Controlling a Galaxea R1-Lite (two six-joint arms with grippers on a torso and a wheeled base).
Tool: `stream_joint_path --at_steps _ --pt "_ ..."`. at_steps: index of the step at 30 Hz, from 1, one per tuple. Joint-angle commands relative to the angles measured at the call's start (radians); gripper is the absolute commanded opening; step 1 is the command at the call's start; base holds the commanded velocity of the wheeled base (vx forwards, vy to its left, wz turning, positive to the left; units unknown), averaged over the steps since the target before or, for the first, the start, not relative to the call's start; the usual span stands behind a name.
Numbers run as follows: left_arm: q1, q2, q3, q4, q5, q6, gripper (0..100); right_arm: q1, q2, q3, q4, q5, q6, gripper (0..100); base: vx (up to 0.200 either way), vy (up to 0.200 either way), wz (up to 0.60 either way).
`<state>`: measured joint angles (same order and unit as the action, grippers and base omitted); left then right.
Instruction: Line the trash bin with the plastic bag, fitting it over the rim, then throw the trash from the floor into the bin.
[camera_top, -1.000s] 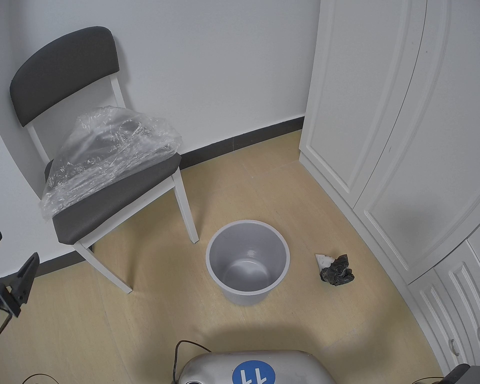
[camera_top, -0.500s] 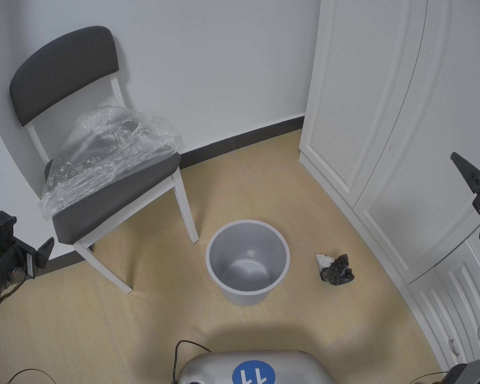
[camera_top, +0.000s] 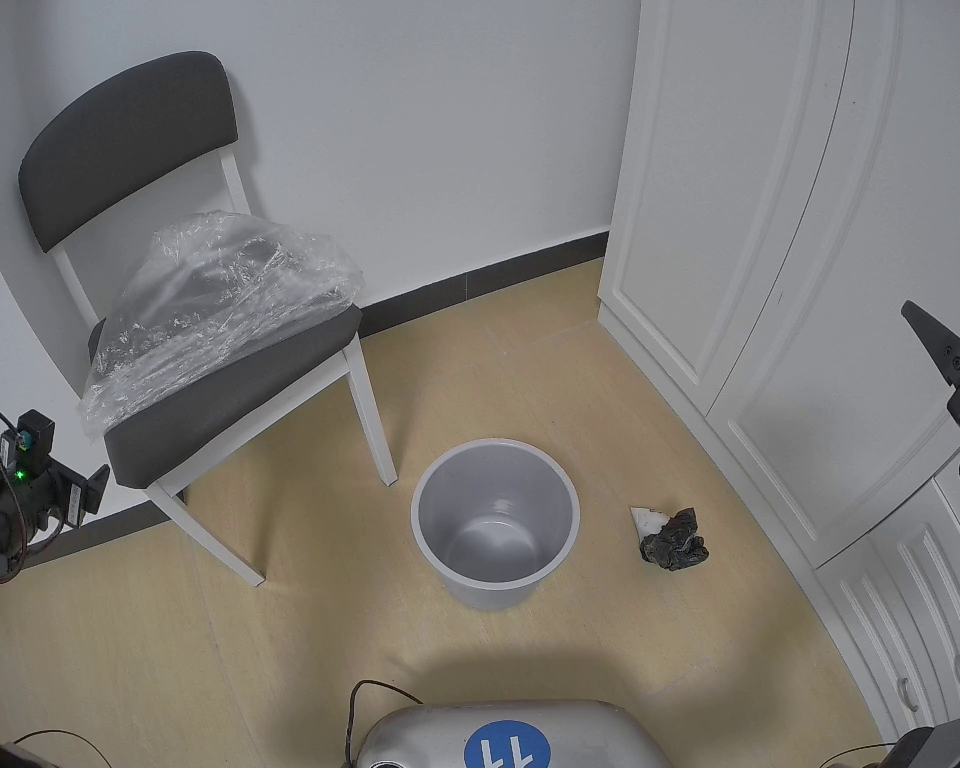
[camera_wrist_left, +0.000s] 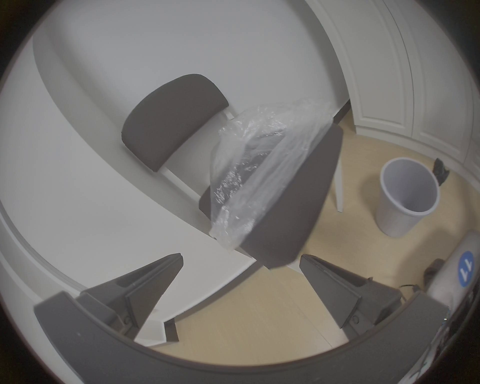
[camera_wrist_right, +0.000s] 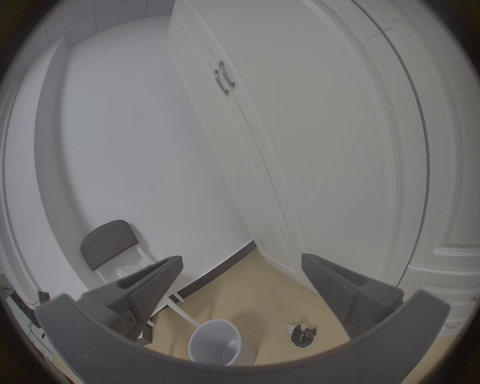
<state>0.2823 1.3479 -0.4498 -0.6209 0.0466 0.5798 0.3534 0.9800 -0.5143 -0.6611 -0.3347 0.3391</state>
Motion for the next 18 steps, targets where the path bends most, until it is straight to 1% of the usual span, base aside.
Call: stream_joint_path --at_steps 1,4,6,7,14,18 --pt "0.046 0.209 -0.013 -0.149 0.002 0.049 100 -0.001 -0.035 0.000 0.003 0.011 -0.003 100 0.000 0.000 0.00" --pt "0.052 0.261 -0.013 -0.217 0.013 0.054 100 -0.001 -0.044 -0.001 0.003 0.014 -0.003 100 0.000 0.000 0.00" --pt "0.052 0.263 -0.013 -0.220 0.015 0.055 100 -0.001 -0.044 -0.001 0.003 0.016 -0.003 100 0.000 0.000 0.00" --pt "0.051 0.293 -0.015 -0.255 0.045 0.057 100 -0.001 -0.046 -0.003 0.003 0.019 -0.003 100 0.000 0.000 0.00" --pt "0.047 0.330 -0.036 -0.261 0.052 0.055 100 -0.001 -0.047 -0.004 0.001 0.020 -0.005 100 0.000 0.000 0.00" --pt "0.049 0.382 -0.086 -0.267 0.050 0.052 100 -0.001 -0.049 -0.007 0.001 0.020 -0.003 100 0.000 0.000 0.00"
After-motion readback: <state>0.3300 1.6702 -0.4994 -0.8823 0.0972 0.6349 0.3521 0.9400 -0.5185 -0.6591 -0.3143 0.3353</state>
